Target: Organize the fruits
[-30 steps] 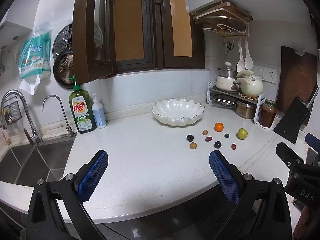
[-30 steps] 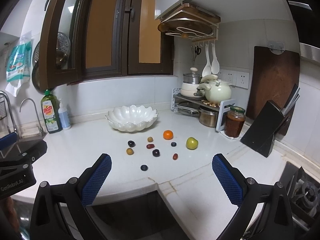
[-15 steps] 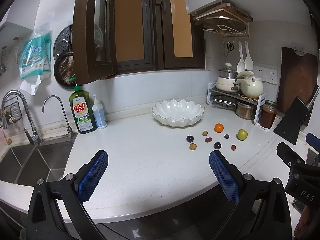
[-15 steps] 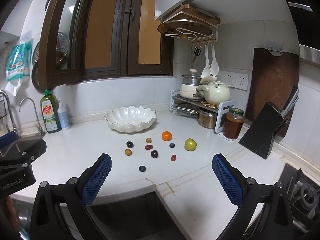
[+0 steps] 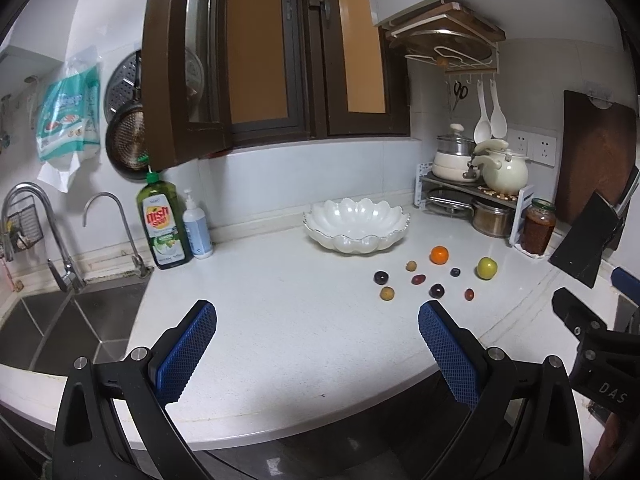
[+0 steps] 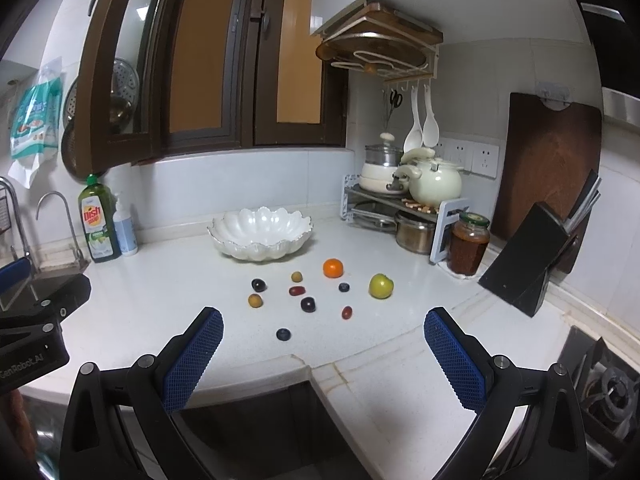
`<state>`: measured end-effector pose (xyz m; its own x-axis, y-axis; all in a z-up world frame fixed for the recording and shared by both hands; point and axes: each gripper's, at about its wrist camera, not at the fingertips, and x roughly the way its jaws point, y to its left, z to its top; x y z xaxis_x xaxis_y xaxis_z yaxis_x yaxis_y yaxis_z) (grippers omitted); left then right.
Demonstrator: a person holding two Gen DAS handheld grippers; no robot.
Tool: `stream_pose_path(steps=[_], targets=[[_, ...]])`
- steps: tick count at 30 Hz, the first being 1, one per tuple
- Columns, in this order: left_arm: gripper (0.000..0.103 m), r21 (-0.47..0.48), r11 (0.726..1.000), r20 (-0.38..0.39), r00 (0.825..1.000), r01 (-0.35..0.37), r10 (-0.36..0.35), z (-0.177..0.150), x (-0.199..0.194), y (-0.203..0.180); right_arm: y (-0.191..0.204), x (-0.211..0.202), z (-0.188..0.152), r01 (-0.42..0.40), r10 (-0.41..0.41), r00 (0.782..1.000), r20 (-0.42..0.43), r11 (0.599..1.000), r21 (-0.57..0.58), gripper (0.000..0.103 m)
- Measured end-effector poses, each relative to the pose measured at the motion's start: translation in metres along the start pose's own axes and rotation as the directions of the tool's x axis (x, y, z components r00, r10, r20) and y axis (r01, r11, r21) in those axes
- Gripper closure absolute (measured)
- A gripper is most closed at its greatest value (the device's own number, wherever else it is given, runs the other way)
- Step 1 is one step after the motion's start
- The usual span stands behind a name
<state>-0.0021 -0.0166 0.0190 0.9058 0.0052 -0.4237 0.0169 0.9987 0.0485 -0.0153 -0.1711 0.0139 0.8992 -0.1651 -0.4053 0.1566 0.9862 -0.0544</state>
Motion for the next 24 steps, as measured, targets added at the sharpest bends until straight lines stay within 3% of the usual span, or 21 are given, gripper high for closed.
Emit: stream_pose_path(steps=[13,24], targets=[[0.001,0.062,0.995,-0.06,0.995,0.082,-0.078,0.02,0.061,0.001,0.014,0.046,0.009,0.041,-0.041,0.997,-0.063,0.999,0.006,0.001],[0.016,0.093,0.984,-0.143,0.98,0.155,-0.141,0.032,0.132,0.005,0.033,0.109,0.017,0.059,-0.059,0.987,-0.152,0.998,-0.006,0.014]])
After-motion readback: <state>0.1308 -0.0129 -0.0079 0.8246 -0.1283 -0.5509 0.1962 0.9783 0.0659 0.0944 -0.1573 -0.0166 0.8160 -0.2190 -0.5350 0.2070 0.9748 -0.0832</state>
